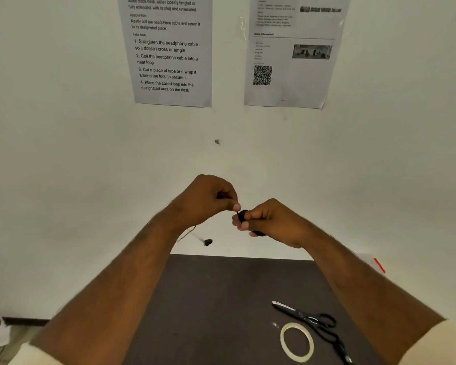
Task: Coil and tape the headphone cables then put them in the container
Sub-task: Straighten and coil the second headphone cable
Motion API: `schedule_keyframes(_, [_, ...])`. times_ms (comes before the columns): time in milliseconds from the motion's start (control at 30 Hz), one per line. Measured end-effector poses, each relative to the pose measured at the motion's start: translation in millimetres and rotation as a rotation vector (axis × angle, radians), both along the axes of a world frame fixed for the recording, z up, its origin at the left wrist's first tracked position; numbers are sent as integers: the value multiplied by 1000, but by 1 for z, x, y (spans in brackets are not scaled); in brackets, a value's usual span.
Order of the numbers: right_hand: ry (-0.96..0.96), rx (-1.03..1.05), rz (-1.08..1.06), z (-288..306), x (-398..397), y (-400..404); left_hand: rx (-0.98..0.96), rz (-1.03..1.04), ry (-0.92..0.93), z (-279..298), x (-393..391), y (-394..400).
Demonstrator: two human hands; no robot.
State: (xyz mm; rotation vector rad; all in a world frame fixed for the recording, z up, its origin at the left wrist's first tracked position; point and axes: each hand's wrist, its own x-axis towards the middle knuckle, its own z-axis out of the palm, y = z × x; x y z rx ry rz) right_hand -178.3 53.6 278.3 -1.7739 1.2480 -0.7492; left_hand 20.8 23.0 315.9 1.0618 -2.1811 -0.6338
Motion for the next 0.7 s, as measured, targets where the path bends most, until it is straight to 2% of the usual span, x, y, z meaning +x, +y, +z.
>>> schedule_keyframes(100, [-242, 190, 98, 7, 1, 10, 73, -88, 173, -5, -3, -4])
schedule_keyframes(200, [-444, 281, 143, 15, 0, 15, 214, -136, 409, -19, -7, -4])
schedule_keyframes(400, [-827, 328, 150, 22, 10, 17, 662, -145, 859, -54, -43, 15])
schedule_keyframes(600, [-1093, 243, 53, 11, 17, 13, 776, -2, 1004, -63, -63, 31])
schedule_keyframes(700, [-1214, 135, -26, 12, 14, 6, 810, 73, 988, -75, -65, 40])
